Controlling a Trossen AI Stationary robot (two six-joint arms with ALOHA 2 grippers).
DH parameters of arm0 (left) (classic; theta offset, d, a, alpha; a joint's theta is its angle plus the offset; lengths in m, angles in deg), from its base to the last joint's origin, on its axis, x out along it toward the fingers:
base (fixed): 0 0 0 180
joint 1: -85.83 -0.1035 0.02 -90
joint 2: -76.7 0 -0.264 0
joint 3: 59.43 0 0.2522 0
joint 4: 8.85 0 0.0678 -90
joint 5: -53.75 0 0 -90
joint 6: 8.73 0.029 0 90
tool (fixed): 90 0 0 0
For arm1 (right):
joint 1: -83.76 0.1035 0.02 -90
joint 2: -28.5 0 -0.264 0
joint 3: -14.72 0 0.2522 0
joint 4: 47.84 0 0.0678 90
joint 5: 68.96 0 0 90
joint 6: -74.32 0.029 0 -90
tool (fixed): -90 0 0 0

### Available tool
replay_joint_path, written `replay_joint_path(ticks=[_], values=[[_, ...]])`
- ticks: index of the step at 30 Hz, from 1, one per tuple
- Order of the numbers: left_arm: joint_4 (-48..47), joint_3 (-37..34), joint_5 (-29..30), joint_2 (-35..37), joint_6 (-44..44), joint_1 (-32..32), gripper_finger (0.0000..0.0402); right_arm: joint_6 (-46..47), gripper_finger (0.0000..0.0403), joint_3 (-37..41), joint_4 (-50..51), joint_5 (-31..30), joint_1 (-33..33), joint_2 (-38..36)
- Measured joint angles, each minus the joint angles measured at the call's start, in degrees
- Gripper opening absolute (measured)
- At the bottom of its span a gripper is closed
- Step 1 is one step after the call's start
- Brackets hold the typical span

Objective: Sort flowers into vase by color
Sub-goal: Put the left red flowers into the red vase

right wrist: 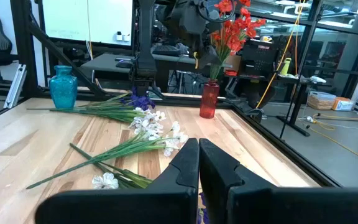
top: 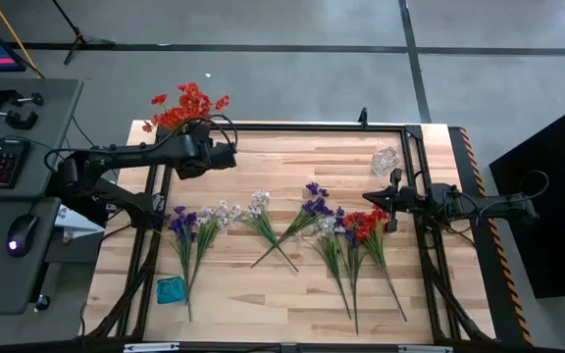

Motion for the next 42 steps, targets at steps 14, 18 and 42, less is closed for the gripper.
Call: replay_joint_path(ticks=[14,18,42], values=[[0.0,0.0,1.6,0.0,2.0,-5.2,0.0152,0.0,0.0,0.0,0.0,0.0,0.0,0.0],[0.1,0.0,1.5,0.0,3.4,-5.2,0.0128,0.0,0.0,0.0,0.0,0.0,0.0,0.0],[0.1,-3.3,0.1,0.0,-0.4,-4.5,0.0008,0.0,0.0,0.0,0.0,0.0,0.0,0.0]])
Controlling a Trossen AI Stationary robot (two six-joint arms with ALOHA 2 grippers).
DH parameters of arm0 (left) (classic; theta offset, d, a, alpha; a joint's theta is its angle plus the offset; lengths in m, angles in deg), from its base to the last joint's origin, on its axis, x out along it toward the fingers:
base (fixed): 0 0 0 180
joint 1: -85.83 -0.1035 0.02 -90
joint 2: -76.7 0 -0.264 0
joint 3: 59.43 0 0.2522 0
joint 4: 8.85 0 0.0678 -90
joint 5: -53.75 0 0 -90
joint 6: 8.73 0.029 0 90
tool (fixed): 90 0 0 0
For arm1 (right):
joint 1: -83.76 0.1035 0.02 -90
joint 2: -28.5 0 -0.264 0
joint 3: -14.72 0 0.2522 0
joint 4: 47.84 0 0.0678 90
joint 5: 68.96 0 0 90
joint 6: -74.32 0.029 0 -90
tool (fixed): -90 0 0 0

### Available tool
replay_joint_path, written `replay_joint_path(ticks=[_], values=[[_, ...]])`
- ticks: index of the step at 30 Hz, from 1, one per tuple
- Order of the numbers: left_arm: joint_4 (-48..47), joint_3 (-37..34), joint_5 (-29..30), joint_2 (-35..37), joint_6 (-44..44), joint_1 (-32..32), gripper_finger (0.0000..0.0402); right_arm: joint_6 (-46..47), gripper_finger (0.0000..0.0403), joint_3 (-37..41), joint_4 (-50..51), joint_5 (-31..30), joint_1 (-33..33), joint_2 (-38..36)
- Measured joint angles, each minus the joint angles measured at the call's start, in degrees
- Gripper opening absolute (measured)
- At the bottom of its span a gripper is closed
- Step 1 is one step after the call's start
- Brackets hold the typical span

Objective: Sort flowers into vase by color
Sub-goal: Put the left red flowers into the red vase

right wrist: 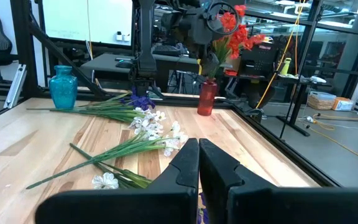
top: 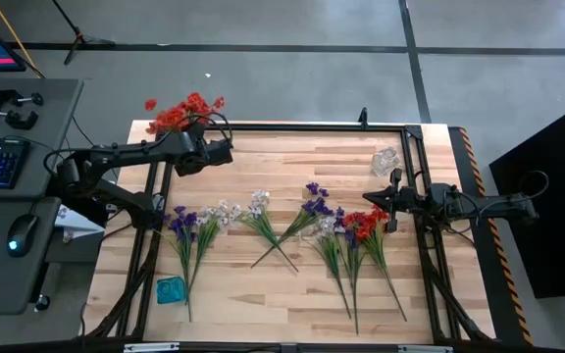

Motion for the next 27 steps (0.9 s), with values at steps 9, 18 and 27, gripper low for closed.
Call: replay_joint_path(ticks=[9,18,27], values=[[0.0,0.0,-0.8,0.0,-1.6,0.0,0.0008,0.0,0.0,0.0,0.0,0.0,0.0,0.0],[0.0,0.0,-0.7,0.3,0.7,0.0,0.0023,0.0,0.0,0.0,0.0,0.0,0.0,0.0],[0.0,0.0,0.8,5.8,1.2,0.0,0.0096,0.0,0.0,0.0,0.0,0.0,0.0,0.0]])
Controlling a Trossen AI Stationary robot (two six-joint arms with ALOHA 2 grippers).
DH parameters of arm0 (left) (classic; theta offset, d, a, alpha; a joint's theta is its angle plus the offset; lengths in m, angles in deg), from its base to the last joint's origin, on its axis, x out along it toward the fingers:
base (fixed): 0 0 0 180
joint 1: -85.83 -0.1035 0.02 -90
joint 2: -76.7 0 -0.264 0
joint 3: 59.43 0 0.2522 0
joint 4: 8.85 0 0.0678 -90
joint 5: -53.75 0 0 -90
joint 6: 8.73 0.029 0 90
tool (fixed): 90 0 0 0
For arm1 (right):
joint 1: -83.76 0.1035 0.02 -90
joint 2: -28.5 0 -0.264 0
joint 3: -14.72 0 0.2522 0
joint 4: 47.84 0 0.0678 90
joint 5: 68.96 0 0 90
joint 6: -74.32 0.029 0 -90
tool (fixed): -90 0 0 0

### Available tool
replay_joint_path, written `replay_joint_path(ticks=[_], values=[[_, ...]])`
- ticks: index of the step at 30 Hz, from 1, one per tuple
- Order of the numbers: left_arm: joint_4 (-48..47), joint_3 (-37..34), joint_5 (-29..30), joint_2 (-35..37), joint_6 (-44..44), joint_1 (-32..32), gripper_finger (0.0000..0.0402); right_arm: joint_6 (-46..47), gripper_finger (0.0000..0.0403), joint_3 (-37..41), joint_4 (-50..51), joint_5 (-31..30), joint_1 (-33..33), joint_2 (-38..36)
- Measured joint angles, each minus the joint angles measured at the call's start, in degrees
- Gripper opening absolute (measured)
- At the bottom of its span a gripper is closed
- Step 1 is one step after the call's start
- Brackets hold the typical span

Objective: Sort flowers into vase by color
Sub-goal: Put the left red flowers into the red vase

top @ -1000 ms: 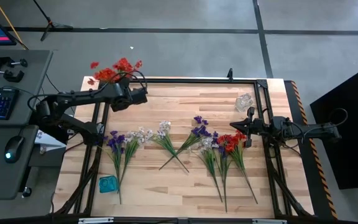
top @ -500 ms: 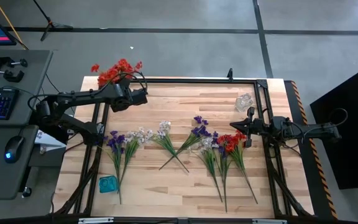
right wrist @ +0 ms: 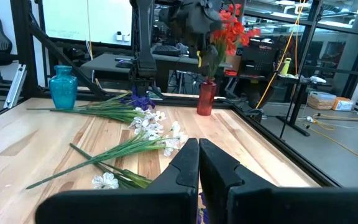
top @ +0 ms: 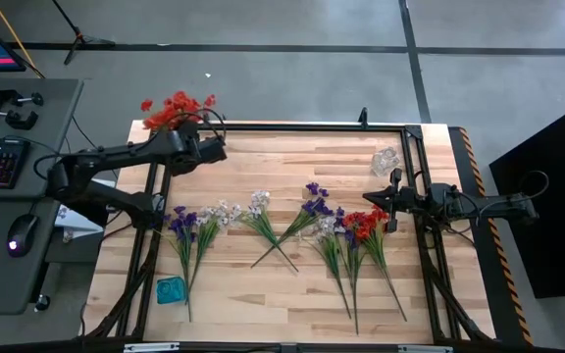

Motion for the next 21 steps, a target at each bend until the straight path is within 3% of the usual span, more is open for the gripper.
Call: replay_joint_path(ticks=[10,21], values=[[0.5,0.0,0.0,4.6,1.0,0.0,0.0179,0.0,0.0,0.0,0.0,0.0,0.0,0.0],[0.7,4.1,-2.6,5.0,7.9,0.5,0.0219,0.0,0.0,0.0,0.0,0.0,0.0,0.0]])
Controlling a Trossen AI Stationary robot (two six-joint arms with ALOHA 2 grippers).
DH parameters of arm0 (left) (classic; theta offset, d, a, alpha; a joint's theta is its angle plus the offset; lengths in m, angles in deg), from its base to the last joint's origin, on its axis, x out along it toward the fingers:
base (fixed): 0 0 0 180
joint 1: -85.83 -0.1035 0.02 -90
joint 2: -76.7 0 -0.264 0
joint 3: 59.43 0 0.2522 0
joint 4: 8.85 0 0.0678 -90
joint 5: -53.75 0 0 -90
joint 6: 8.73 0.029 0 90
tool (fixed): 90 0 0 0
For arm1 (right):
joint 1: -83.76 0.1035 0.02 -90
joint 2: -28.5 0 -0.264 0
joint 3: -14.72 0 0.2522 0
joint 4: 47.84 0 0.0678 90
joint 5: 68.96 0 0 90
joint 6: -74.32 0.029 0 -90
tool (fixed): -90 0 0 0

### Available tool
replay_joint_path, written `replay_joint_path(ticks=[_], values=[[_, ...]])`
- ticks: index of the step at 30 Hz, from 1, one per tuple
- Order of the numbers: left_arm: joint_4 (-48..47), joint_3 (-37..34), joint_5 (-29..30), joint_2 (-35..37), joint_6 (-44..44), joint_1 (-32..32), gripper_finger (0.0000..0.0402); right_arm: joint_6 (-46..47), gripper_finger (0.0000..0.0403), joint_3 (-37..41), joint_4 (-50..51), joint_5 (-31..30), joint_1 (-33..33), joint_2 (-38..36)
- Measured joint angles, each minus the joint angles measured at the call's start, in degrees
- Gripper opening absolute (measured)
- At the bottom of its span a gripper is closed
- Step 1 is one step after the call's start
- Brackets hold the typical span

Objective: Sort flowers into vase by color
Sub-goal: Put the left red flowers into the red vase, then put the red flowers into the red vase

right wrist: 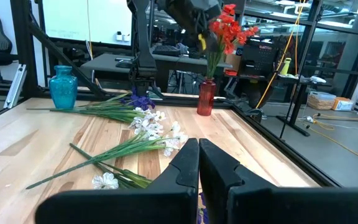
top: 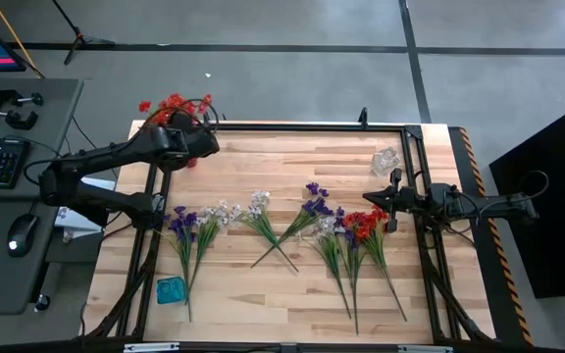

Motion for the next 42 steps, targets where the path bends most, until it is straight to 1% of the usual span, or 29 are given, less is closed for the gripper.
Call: replay_joint_path(ticks=[5,10,13,17,23,27,30,31,32,34,37,39,40,42], values=[[-0.2,4.8,-1.2,0.0,5.7,0.1,0.0221,0.0,0.0,0.0,0.0,0.0,0.0,0.0],[-0.3,8.5,-6.2,0.0,8.8,0.1,0.0221,0.0,0.0,0.0,0.0,0.0,0.0,0.0],[-0.6,10.6,-8.2,0.0,10.7,0.4,0.0221,0.0,0.0,0.0,0.0,0.0,0.0,0.0],[-0.7,14.1,-8.1,0.3,12.7,1.2,0.0221,0.0,0.0,0.0,0.0,0.0,0.0,0.0],[-0.5,20.1,-5.0,0.7,17.2,1.7,0.0221,0.0,0.0,0.0,0.0,0.0,0.0,0.0],[-0.1,23.9,-4.2,0.7,20.0,1.6,0.0221,0.0,0.0,0.0,0.0,0.0,0.0,0.0],[3.1,25.1,-4.2,0.9,20.0,1.7,0.0221,0.0,0.0,0.0,0.0,0.0,0.0,0.0],[5.3,25.1,-6.0,1.2,19.0,1.9,0.0221,0.0,0.0,0.0,0.0,0.0,0.0,0.0],[8.3,24.7,-9.0,1.4,17.6,2.3,0.0221,0.0,0.0,0.0,0.0,0.0,0.0,0.0],[16.6,23.1,-17.5,1.9,16.7,4.1,0.0221,0.0,0.0,0.0,0.0,0.0,0.0,0.0],[32.5,18.0,-30.0,1.7,21.9,9.1,0.0221,0.0,0.0,0.0,0.0,0.0,0.0,0.0],[41.9,14.2,-33.6,0.2,25.1,13.3,0.0221,0.0,0.0,0.0,0.0,0.0,0.0,0.0],[44.5,12.7,-33.8,-0.9,25.8,15.2,0.0221,0.0,0.0,0.0,0.0,0.0,0.0,0.0],[46.2,11.0,-34.0,-4.0,26.4,18.1,0.0221,0.0,0.0,0.0,0.0,0.0,0.0,0.0]])
